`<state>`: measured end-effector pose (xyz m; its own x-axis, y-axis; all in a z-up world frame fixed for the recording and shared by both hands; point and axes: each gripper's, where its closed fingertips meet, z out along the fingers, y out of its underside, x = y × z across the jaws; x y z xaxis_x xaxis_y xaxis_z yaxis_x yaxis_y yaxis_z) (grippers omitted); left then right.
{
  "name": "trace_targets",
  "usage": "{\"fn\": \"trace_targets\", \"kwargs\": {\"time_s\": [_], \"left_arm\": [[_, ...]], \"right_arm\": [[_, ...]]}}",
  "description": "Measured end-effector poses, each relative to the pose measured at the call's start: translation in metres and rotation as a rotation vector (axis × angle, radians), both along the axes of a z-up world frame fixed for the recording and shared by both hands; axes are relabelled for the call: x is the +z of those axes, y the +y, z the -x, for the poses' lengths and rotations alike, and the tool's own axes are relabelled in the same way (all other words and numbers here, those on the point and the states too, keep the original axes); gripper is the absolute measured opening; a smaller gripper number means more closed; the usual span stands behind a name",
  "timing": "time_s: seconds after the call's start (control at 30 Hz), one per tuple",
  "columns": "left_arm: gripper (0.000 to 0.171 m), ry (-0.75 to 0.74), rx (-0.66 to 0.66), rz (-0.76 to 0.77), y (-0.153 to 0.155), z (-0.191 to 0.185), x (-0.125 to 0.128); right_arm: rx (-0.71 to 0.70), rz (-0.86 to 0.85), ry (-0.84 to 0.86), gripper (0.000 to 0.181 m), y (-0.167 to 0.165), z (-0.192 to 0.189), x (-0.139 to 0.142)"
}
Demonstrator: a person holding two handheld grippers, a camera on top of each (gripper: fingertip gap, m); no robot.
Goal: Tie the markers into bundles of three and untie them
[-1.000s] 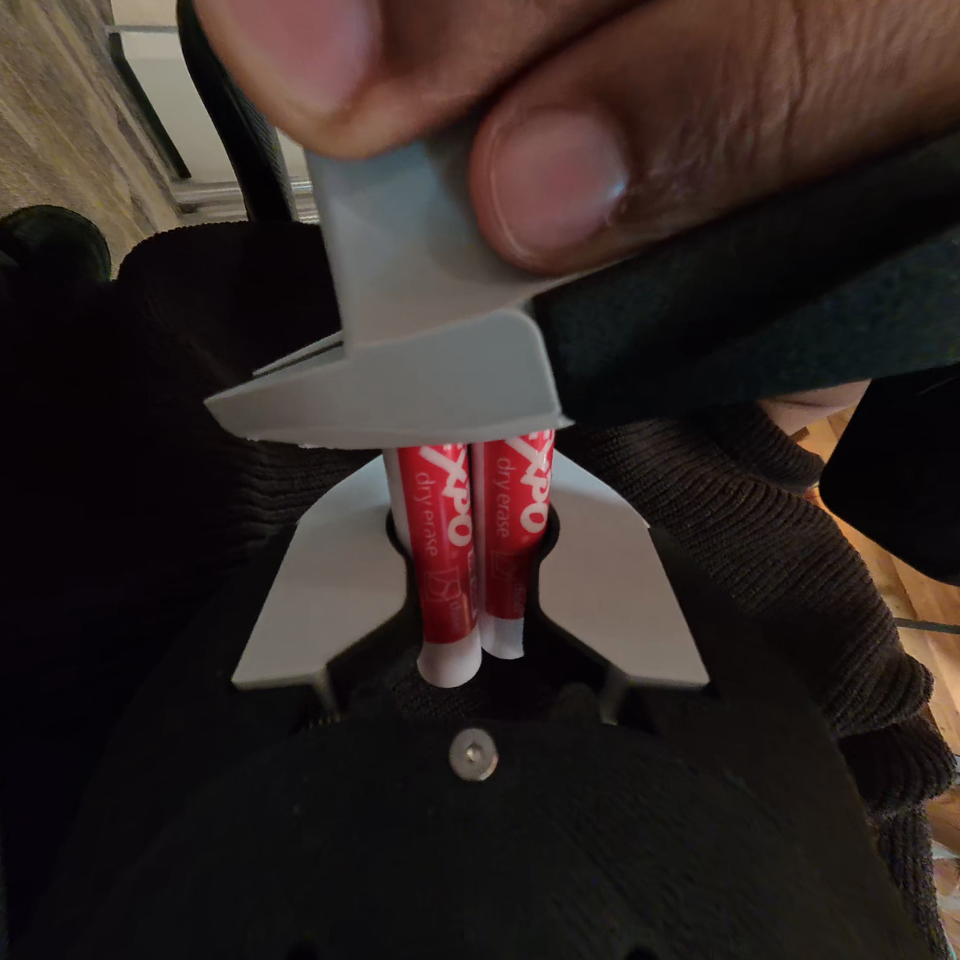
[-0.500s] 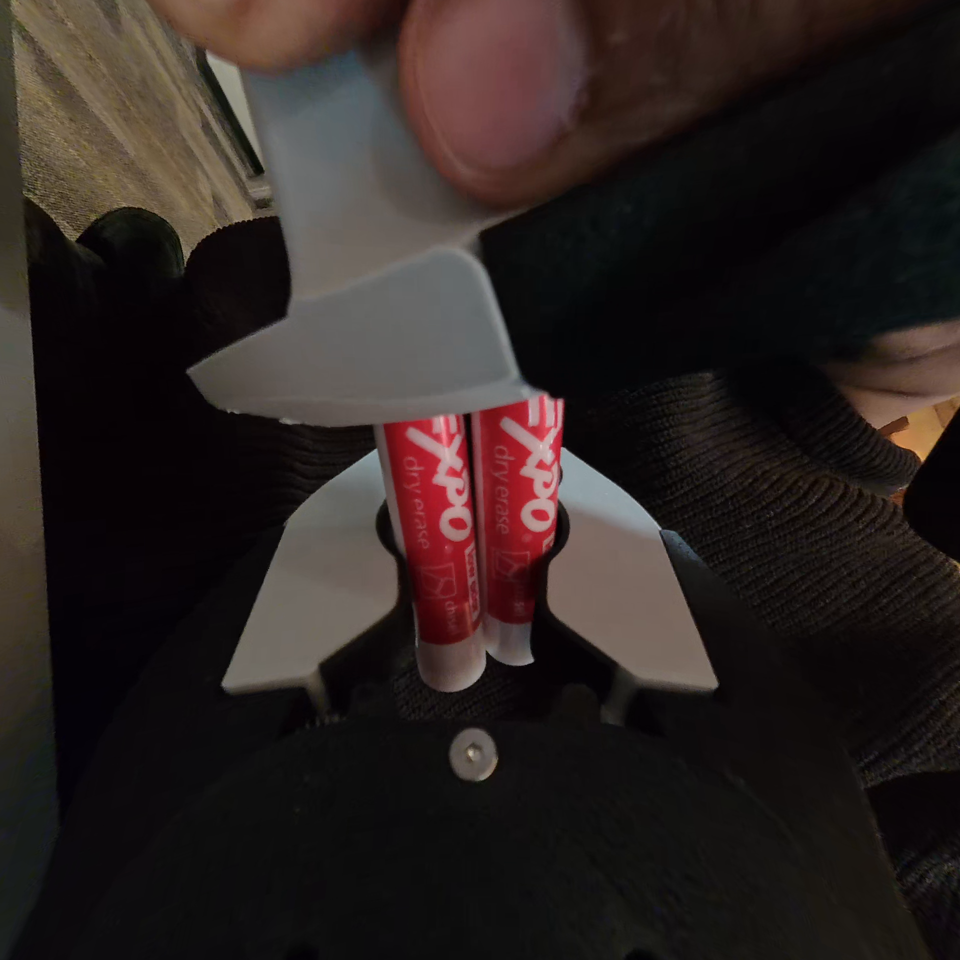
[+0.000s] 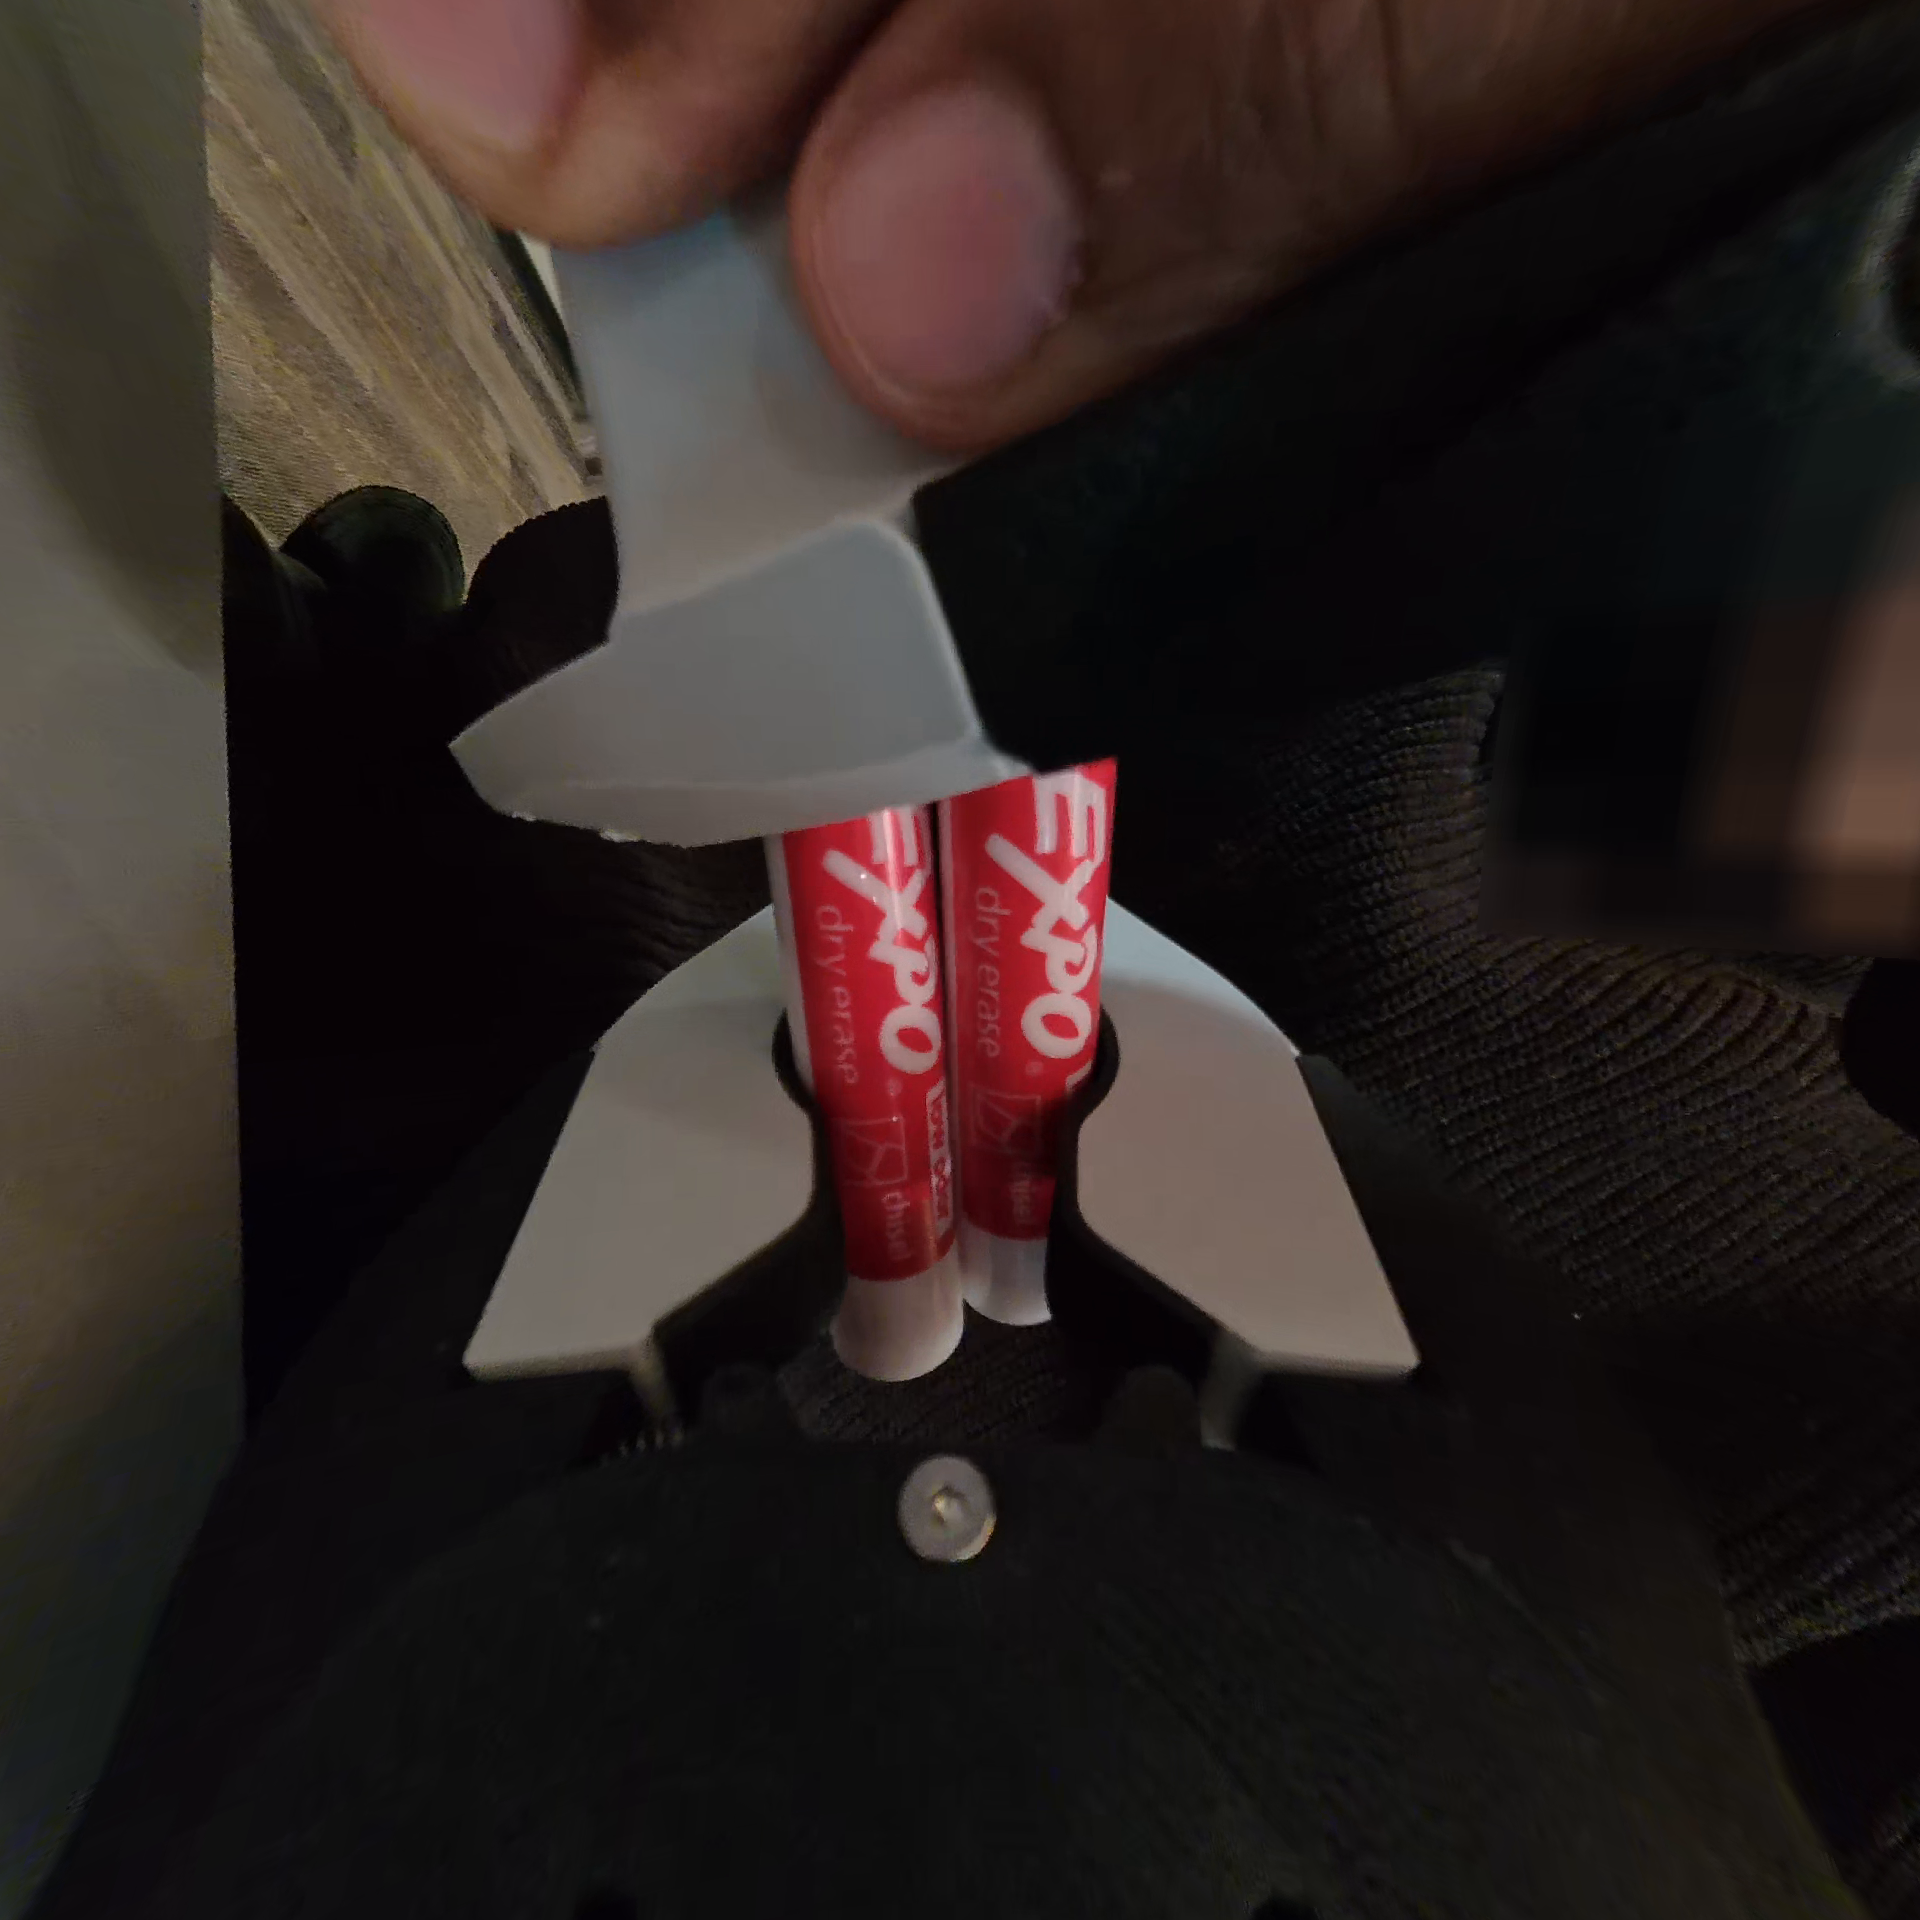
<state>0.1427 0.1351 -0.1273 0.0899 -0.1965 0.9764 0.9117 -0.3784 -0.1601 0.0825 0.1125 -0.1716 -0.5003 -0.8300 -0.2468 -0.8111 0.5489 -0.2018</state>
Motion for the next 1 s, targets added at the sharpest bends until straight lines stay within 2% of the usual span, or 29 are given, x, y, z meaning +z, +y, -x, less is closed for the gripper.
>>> {"fn": "trace_targets", "kwargs": {"time_s": [0.3,0.47,0.57,0.63,0.77,0.87,1.0], "left_arm": [[0.043,0.081,0.079,0.086,0.001,0.012,-0.008],[0.042,0.184,0.161,0.214,-0.002,0.028,-0.018],[0.041,0.339,0.266,0.348,-0.012,0.051,-0.026],[0.041,0.509,0.382,0.484,-0.030,0.079,-0.030],[0.042,0.869,0.583,0.837,-0.085,0.130,-0.041],[0.042,1.065,0.607,1.061,-0.119,0.144,-0.053],[0.043,1.212,0.581,1.163,-0.132,0.143,-0.053]], "right_arm": [[-0.028,0.045,0.012,0.016,-0.004,0.008,-0.001],[-0.243,0.173,-0.049,0.048,-0.022,0.034,0.009],[-0.451,0.360,-0.115,0.058,-0.037,0.063,0.030],[-0.648,0.525,-0.191,0.056,-0.046,0.087,0.053],[-1.075,0.814,-0.495,0.051,-0.046,0.127,0.103],[-1.315,0.907,-0.809,0.047,-0.040,0.135,0.121],[-1.518,0.907,-1.020,0.049,-0.039,0.135,0.113]]}}
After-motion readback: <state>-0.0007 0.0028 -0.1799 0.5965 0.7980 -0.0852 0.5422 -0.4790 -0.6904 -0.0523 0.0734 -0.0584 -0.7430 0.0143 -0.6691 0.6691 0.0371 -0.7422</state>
